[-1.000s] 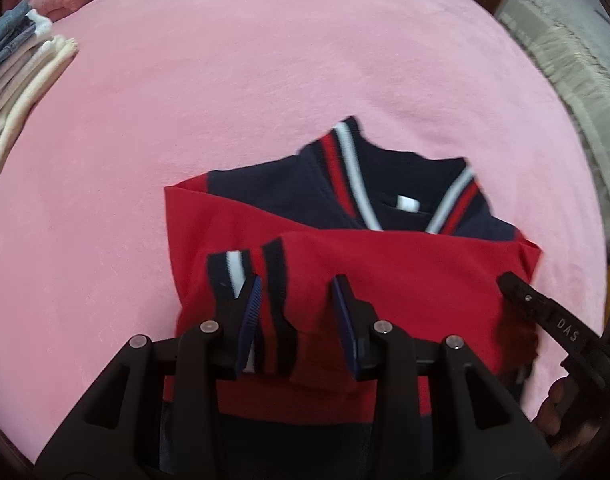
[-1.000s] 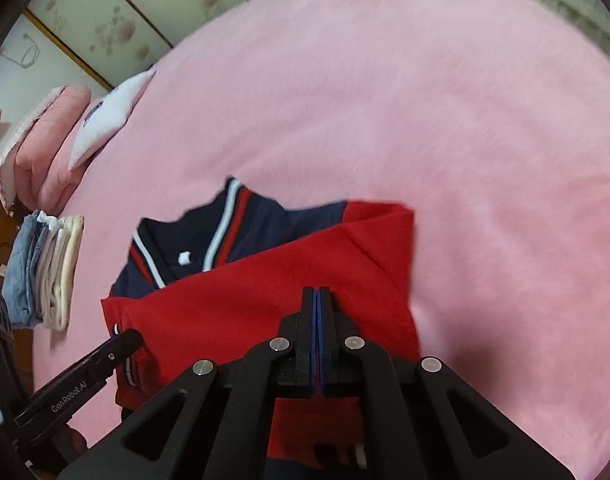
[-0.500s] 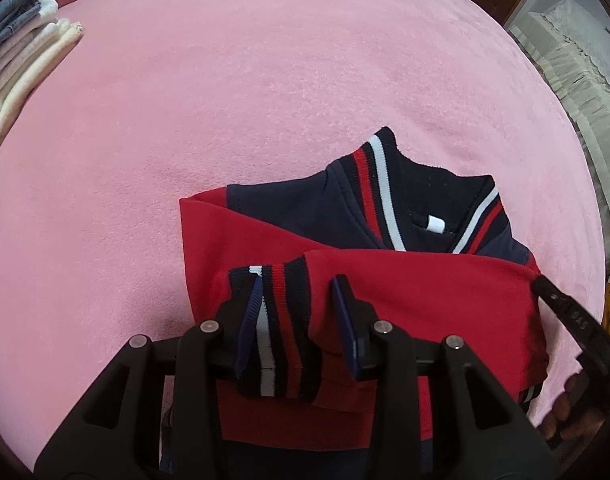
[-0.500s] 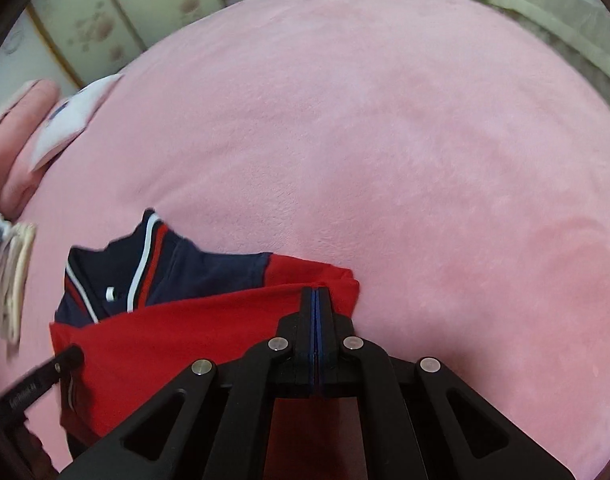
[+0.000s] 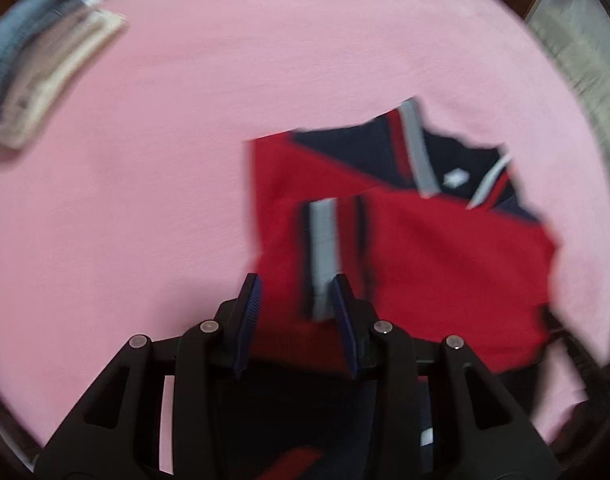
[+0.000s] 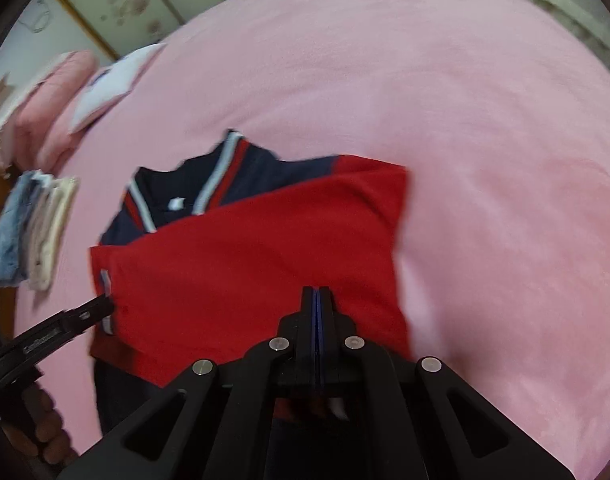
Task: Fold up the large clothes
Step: 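Grasp the striped hem of the jacket with both grippers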
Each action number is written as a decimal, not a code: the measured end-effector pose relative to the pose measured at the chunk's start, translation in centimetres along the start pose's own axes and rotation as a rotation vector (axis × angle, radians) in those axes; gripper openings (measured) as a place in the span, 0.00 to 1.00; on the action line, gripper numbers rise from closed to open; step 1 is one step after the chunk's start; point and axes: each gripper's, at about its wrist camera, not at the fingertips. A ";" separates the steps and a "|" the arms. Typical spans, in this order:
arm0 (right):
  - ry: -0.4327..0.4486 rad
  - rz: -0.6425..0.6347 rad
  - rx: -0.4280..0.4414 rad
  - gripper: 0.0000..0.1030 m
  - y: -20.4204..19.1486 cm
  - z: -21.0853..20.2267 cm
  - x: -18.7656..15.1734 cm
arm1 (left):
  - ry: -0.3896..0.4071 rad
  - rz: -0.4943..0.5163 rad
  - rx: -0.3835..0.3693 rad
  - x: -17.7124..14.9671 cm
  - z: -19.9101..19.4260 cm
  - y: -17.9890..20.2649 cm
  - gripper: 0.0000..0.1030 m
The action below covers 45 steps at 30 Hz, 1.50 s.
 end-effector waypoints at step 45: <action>-0.050 0.219 0.156 0.69 11.0 -11.2 -32.8 | -0.192 -0.091 -0.203 -28.1 -7.7 -14.9 0.76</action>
Point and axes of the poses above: each gripper's, at about its wrist camera, not at the fingertips, and z roughly the way its jaws point, y to its right, x to its top, and after that the axes turned 1 degree about -x, right-handed
